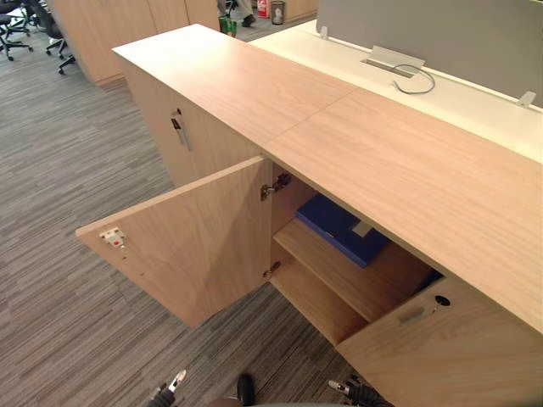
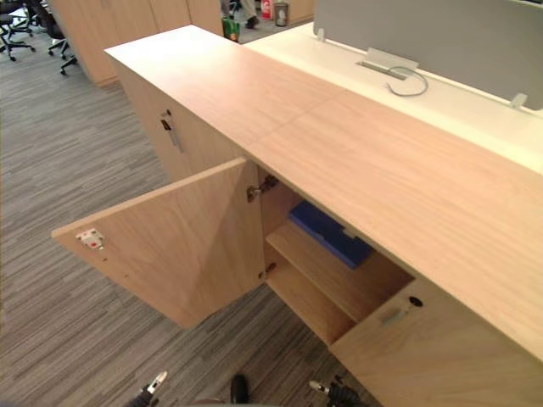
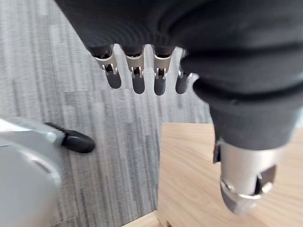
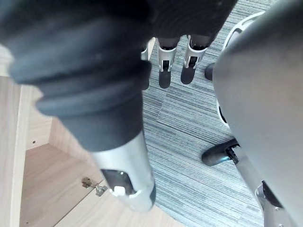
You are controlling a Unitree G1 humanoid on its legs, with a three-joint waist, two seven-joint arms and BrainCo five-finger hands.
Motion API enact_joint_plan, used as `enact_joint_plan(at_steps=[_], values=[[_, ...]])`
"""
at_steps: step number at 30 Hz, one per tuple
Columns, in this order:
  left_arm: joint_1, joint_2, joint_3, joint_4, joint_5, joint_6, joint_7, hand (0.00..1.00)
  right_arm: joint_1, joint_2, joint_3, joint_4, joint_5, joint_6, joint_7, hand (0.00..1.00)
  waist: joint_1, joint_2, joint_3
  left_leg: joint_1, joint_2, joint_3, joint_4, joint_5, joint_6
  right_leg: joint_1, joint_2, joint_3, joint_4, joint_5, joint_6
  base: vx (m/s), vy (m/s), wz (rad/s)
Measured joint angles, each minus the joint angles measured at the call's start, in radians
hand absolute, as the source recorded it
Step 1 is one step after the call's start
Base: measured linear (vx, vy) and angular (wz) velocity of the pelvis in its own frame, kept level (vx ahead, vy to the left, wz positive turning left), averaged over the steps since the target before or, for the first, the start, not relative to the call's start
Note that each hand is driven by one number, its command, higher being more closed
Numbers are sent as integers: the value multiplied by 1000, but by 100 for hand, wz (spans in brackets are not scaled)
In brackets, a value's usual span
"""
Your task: Walk over to the cabinet, pick up the folder, carry it to the office cabinet, place the folder inside the office cabinet, then close the office cabinet door
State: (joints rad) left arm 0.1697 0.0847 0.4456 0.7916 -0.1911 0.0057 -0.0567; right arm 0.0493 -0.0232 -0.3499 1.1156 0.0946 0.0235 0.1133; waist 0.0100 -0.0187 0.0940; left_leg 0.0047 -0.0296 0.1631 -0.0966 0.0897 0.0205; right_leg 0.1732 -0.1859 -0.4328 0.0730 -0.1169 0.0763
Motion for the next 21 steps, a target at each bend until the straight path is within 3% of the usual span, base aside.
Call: enact_joint_plan(at_steps=[4, 6, 8, 12, 15, 21], values=[[-82, 103, 132, -91, 64, 14, -12, 0, 25, -1, 1, -24, -2, 5, 14, 0, -1, -9, -6, 13, 6, 12, 0, -8, -8, 7, 6, 5, -8, 0, 0, 23, -25, -10], [-139, 225, 195, -86, 136, 28, -1, 0, 33, -2, 0, -25, -3, 14, 24, 0, -5, -21, -16, 17, 10, 20, 0, -11, -21, 8, 10, 14, -15, 0, 0, 36, -21, -12], [-200, 342, 200, -42, 245, 35, 10, 0, 36, -3, -1, -25, -8, 16, 35, 0, -5, -26, -19, 22, 12, 26, 1, -12, -22, 8, 12, 27, -15, 0, 0, 43, -9, -9], [-317, 497, 135, 31, 388, 41, 8, 0, 44, -3, -3, -34, -37, 21, 54, 0, -3, -26, -29, 35, 17, 41, 1, -18, -30, 11, 14, 30, -11, 0, -1, 34, 0, -11], [-383, 524, 65, 49, 458, 40, 6, 0, 45, -3, -13, -33, -36, 22, 68, 0, -3, -23, -35, 35, 23, 49, 1, -18, -31, 1, 18, 34, 0, 0, -1, 2, -10, -9], [-443, 542, -23, 160, 474, 35, 8, 0, 60, -14, -24, -31, -34, 20, 81, 0, -9, -17, -42, 48, 40, 71, 1, -16, -36, -11, 28, 57, 10, 0, -1, -49, -23, -13]])
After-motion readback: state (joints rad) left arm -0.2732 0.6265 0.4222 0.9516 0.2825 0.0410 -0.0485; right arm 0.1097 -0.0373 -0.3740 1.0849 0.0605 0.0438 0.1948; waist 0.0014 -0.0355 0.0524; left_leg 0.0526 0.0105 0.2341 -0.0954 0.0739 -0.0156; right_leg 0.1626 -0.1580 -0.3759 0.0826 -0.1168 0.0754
